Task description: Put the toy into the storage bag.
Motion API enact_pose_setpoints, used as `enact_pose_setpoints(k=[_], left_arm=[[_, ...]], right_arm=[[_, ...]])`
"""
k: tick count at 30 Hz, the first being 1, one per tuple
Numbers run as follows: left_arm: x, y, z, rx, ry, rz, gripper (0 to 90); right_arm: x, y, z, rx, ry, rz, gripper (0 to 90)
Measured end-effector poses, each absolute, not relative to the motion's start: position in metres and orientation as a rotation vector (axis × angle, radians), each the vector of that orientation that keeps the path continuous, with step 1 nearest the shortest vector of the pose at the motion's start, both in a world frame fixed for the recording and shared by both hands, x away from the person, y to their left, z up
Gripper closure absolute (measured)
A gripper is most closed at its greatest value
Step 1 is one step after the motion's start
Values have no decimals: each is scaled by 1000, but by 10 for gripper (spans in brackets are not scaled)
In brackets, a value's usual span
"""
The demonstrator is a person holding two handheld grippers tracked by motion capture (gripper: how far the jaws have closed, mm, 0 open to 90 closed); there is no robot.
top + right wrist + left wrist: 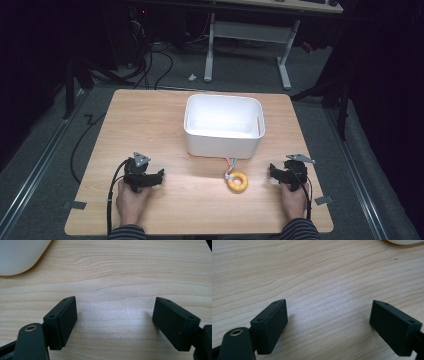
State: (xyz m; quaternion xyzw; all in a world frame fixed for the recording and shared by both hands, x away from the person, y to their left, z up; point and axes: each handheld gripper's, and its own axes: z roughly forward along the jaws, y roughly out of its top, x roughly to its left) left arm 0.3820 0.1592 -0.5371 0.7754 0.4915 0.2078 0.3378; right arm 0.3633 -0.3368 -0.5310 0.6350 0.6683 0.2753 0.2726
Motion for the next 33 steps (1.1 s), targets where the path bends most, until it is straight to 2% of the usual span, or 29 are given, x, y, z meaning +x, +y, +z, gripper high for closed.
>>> enact_pose_setpoints(k=[12,13,33], left_arm=[[382,160,-537,2015,1284,538,159],[382,160,-537,2015,1285,538,160],[381,160,-537,2013,1288,538,161]], right_arm=[[365,-334,-531,1718,1798,732,177],[366,-334,-531,1700,1819,737,149],[364,-342,-524,1651,2006,721,159]])
